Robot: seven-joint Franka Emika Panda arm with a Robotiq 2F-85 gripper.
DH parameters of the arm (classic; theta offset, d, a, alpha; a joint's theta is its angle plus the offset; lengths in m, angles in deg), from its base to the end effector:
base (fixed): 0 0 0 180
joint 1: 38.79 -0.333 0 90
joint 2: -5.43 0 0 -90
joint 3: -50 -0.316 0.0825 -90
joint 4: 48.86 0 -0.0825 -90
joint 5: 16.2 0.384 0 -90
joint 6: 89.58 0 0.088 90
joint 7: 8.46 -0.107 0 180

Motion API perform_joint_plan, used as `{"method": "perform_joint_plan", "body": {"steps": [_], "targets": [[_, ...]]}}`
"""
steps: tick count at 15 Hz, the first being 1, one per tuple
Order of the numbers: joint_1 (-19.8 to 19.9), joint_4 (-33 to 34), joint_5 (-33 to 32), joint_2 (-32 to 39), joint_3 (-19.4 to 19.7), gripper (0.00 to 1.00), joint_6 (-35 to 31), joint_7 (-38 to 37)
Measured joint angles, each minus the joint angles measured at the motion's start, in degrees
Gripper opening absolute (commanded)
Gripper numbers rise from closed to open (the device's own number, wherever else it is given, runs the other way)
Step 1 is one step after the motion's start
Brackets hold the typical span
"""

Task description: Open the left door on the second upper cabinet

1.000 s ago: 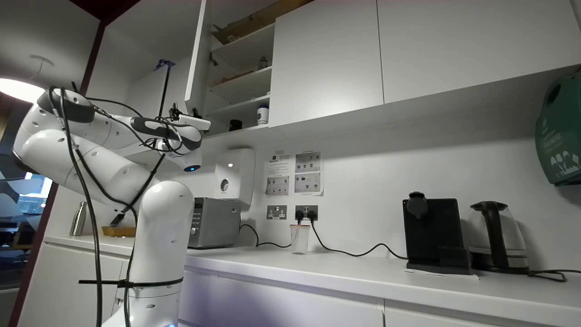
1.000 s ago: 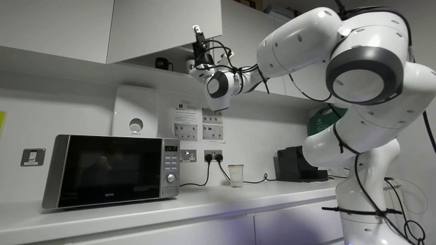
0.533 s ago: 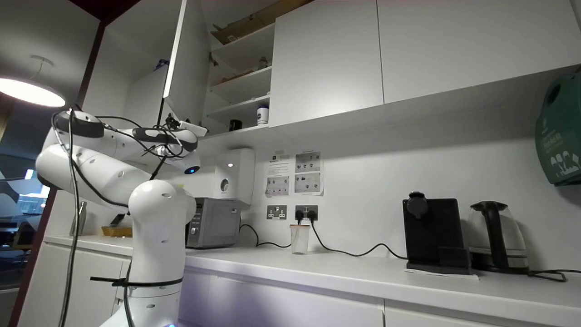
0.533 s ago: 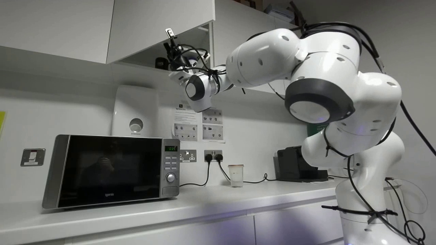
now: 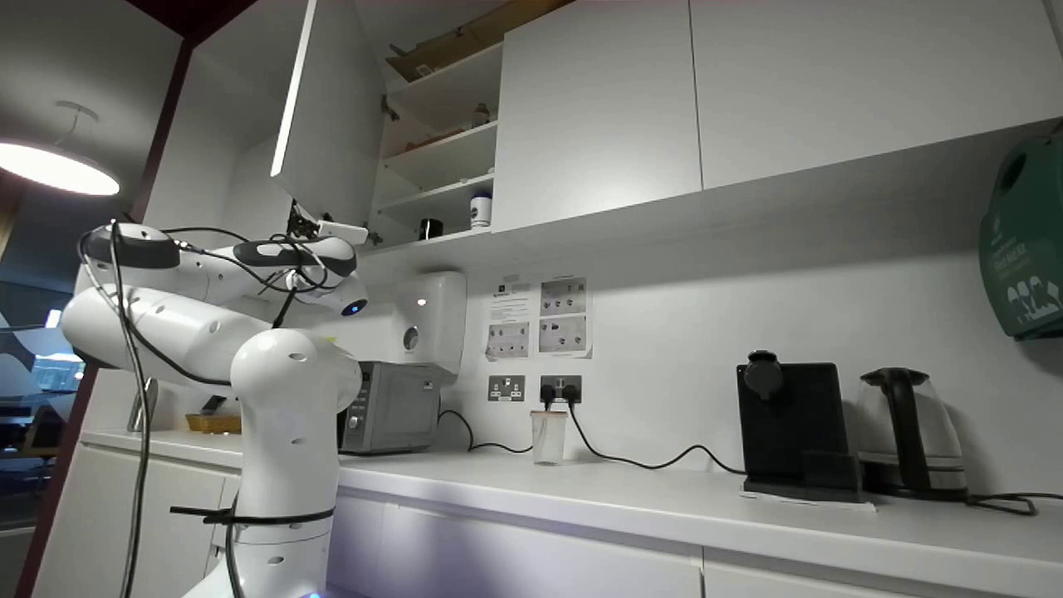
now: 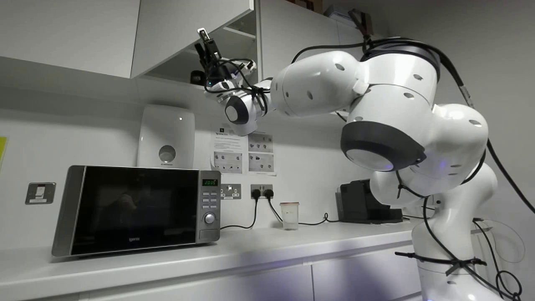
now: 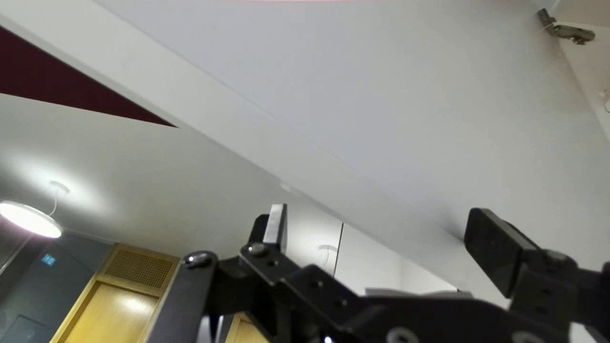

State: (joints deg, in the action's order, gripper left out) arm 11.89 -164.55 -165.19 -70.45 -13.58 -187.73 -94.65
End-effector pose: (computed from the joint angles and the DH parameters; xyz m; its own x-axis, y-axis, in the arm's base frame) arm 0.2857 0.4530 0.6913 0.1265 0.8432 -0.5224 -0.9790 0.0214 -0.2025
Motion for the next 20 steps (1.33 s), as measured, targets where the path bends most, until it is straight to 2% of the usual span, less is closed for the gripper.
{"method": "perform_joint_plan", "body": {"steps": [10,15,20], "targets": [[1.2,1.1,0.0,-6.3,0.8,1.0,4.3,-2.6],[4.2,4.2,0.0,-7.7,2.0,1.0,4.3,-4.4],[7.8,2.8,0.3,-5.3,2.0,1.0,1.0,-5.9]]}}
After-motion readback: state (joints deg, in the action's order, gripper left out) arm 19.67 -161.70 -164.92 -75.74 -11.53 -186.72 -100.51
